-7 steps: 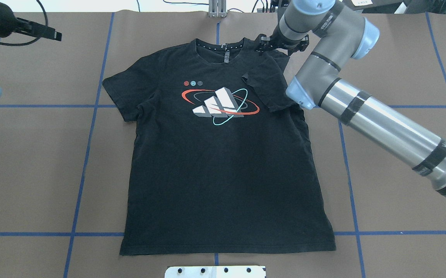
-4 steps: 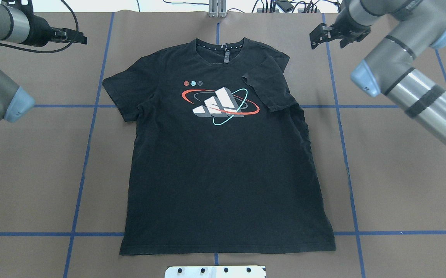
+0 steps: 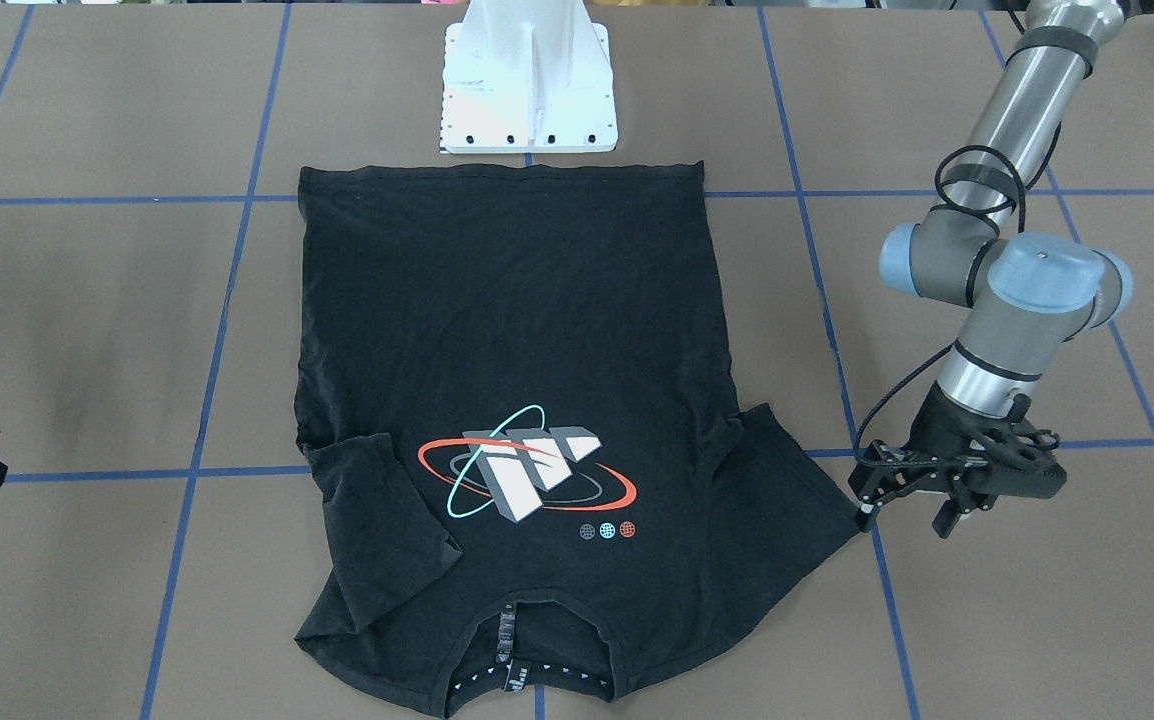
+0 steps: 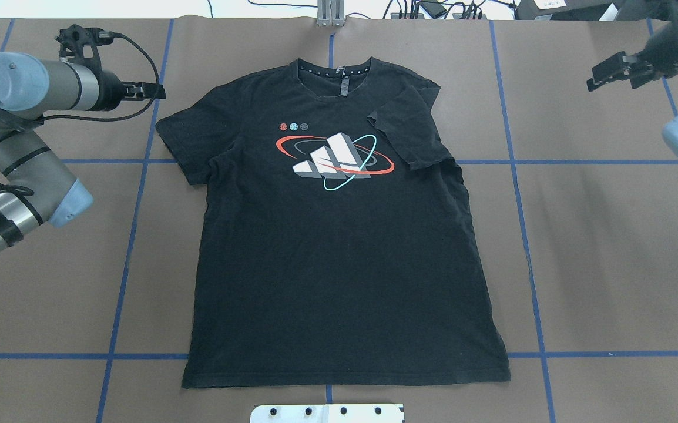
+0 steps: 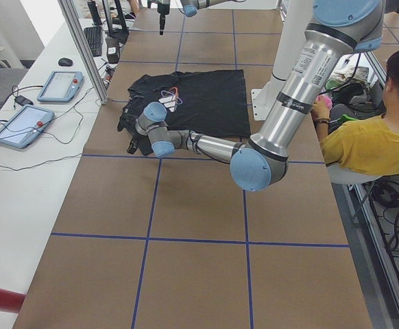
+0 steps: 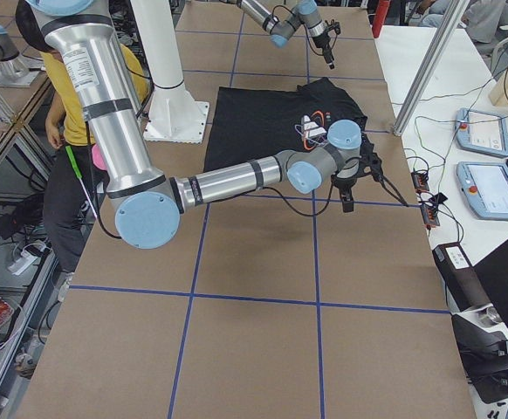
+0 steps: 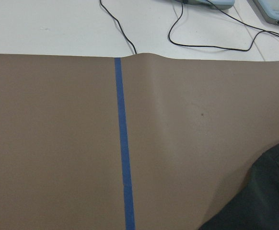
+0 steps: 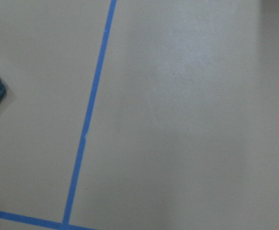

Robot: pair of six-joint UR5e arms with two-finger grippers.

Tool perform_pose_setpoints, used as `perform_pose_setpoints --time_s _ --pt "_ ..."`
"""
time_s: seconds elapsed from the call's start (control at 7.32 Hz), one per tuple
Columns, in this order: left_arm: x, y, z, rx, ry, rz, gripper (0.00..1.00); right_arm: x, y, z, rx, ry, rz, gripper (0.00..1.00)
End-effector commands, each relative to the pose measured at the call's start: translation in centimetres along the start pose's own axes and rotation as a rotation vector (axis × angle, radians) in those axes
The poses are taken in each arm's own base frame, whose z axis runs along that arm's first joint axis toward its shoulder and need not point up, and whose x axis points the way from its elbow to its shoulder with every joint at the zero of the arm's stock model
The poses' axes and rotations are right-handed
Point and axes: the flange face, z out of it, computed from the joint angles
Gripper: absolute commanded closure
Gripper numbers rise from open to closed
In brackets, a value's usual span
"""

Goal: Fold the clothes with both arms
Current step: 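Raise the right gripper away while moving the left gripper to the shoulder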

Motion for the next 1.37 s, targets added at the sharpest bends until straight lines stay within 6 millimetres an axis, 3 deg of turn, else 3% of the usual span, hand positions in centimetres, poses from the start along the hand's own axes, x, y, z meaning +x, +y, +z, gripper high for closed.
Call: perform_pose_setpoints --time_s 0.0,0.27,0.55,0.82,1.09,1.23 --pt "0.6 2.5 1.8 0.018 -0.044 0.001 0.04 1.9 1.9 -0.4 -0.002 0.012 -0.004 0.0" --pt "0.8 3.5 2.5 0.012 -0.058 0.012 0.26 1.8 1.9 -0.4 -0.001 0.011 -0.005 0.0" --pt "0.9 4.6 3.3 -0.007 -0.063 0.023 0.3 1.7 1.8 -0.4 -0.001 0.011 -0.007 0.0" --pt "1.0 4.7 3.3 -0.008 -0.063 0.023 0.43 1.6 1.8 -0.4 0.0 0.01 -0.008 0.0" --pt "0.9 4.7 3.3 -0.009 -0.064 0.025 0.72 1.6 1.8 -0.4 0.0 0.01 -0.008 0.0" --pt "1.0 4.7 3.3 -0.008 -0.063 0.025 0.81 1.6 1.8 -0.4 0.0 0.01 -0.008 0.0"
